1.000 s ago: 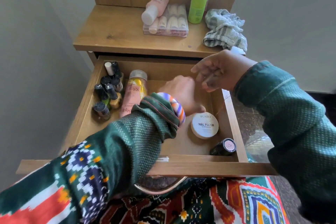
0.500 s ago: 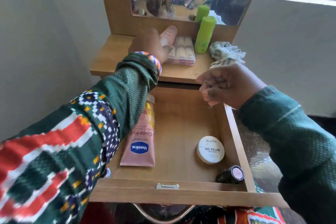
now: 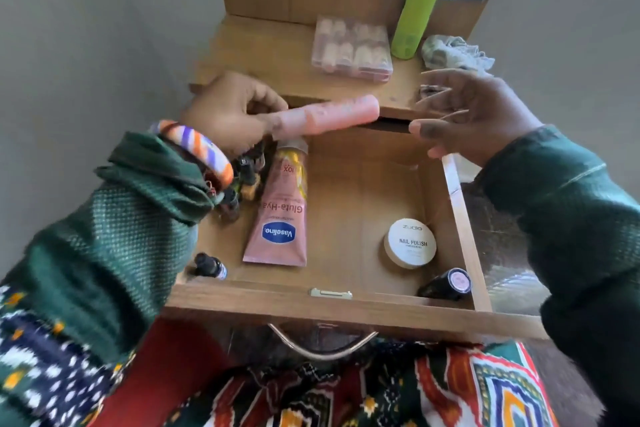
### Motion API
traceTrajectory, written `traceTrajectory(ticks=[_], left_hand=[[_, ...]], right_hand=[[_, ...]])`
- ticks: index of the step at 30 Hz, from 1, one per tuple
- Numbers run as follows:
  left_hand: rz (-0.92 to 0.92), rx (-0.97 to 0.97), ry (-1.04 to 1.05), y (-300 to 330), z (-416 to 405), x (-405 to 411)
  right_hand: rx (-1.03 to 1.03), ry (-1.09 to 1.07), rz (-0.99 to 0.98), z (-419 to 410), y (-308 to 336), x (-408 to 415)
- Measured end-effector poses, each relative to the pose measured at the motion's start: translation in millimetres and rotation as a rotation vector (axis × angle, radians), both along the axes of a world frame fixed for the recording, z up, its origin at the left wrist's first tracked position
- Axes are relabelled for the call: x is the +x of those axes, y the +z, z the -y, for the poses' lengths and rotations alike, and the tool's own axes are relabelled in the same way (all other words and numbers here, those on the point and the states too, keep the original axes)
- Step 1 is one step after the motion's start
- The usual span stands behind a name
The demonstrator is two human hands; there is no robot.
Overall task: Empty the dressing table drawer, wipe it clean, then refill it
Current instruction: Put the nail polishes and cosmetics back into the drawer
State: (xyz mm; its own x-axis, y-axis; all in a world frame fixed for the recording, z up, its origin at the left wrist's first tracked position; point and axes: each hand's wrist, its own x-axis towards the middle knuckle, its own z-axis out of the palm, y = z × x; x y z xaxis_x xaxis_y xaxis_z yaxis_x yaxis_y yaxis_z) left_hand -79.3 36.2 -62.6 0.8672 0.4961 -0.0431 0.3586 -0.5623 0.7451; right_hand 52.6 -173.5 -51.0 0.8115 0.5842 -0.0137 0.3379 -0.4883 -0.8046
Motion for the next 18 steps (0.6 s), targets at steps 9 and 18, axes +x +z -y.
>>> traceTrajectory(ticks=[9, 18], left_hand=[[-0.404, 0.157, -0.337, -52.6, 54.3, -25.5], [-0.521, 0.345, -0.561, -58.2, 76.1, -9.8]], right_hand=[[-0.105, 0.043, -0.003, 15.4, -18.8, -1.2], [-0.194, 0.131, 0.105, 12.7, -27.1, -12.8]])
